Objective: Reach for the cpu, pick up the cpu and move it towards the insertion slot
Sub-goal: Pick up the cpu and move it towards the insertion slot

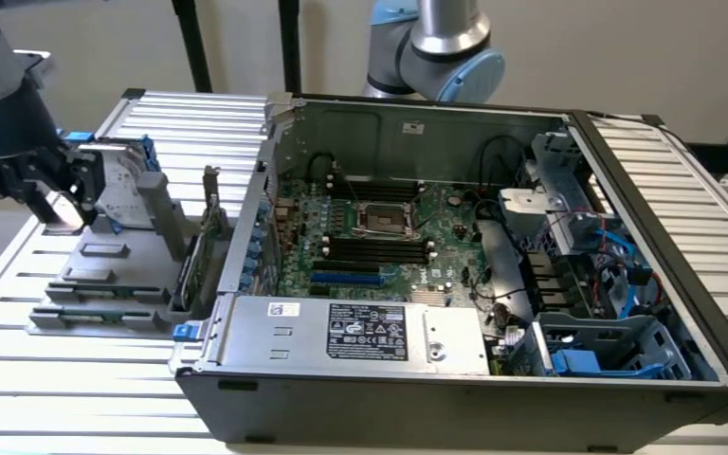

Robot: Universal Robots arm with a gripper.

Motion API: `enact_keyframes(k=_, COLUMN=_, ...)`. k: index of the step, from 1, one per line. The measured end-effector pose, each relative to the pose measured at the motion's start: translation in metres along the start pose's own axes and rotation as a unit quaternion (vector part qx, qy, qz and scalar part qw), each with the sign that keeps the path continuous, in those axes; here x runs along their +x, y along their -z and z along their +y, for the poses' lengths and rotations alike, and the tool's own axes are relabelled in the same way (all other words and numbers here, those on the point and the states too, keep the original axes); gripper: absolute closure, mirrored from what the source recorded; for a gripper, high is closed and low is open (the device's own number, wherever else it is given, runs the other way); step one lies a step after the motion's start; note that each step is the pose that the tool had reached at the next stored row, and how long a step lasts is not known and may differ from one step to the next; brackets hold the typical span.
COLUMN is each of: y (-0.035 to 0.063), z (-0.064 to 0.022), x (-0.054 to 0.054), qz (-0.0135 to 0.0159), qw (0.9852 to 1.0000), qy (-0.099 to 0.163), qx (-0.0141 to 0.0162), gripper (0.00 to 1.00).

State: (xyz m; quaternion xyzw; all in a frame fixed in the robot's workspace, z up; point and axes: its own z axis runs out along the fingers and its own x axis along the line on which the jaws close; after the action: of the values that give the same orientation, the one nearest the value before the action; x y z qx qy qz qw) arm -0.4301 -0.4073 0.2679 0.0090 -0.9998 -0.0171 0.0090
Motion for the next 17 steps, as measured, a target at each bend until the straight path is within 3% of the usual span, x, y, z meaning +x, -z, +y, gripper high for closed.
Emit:
enact_keyframes(k=6, y=0.0272, z=0.0008, x=-0.012, qz=0.0006, qw=1.0000, qy=0.000, qx=-0.0001, gripper=0.46)
enact_keyframes(k=17, y=0.0781, z=0.0015, x=-0.060, qz=0.0059, qw=1.0000, qy=0.001, qx=-0.0037, gripper=0.46)
